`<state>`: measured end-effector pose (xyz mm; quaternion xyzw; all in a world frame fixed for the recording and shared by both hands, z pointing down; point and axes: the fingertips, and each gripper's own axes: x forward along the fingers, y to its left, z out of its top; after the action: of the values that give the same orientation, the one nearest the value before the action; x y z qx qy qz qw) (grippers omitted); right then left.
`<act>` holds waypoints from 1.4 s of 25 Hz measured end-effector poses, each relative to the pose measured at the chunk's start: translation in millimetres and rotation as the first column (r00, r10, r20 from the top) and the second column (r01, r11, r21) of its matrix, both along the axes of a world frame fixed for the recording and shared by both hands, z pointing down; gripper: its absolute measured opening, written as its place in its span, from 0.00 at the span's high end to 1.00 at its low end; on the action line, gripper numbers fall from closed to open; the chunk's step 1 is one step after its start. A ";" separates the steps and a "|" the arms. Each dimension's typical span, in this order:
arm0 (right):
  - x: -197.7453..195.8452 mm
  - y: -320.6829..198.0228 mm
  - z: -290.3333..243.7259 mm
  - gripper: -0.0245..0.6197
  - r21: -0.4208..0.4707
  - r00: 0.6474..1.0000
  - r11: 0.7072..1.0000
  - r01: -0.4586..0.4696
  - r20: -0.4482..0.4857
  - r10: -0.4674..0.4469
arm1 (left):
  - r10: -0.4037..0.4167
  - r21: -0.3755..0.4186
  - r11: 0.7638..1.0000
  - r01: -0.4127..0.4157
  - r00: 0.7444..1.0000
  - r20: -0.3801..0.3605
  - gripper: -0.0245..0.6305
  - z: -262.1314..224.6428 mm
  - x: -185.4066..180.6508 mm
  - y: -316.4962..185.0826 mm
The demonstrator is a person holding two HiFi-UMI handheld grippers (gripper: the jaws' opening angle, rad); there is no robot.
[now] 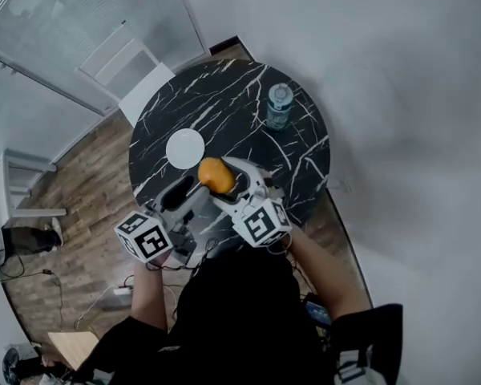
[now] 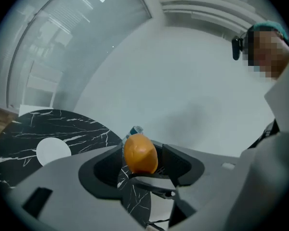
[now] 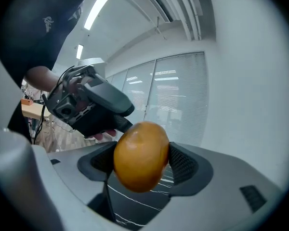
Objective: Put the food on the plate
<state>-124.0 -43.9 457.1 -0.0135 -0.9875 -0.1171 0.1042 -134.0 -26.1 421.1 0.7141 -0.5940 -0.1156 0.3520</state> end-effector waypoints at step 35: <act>-88.4 19.0 128.9 0.46 -0.281 0.940 0.904 -0.323 -0.202 0.273 | 0.310 -0.257 0.933 -0.251 0.924 0.222 0.55 135.2 -121.0 -28.1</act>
<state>-212.4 -24.9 586.0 0.1127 -0.9725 0.0583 0.1952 -255.0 -54.2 556.3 0.7568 -0.5351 0.0981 0.3623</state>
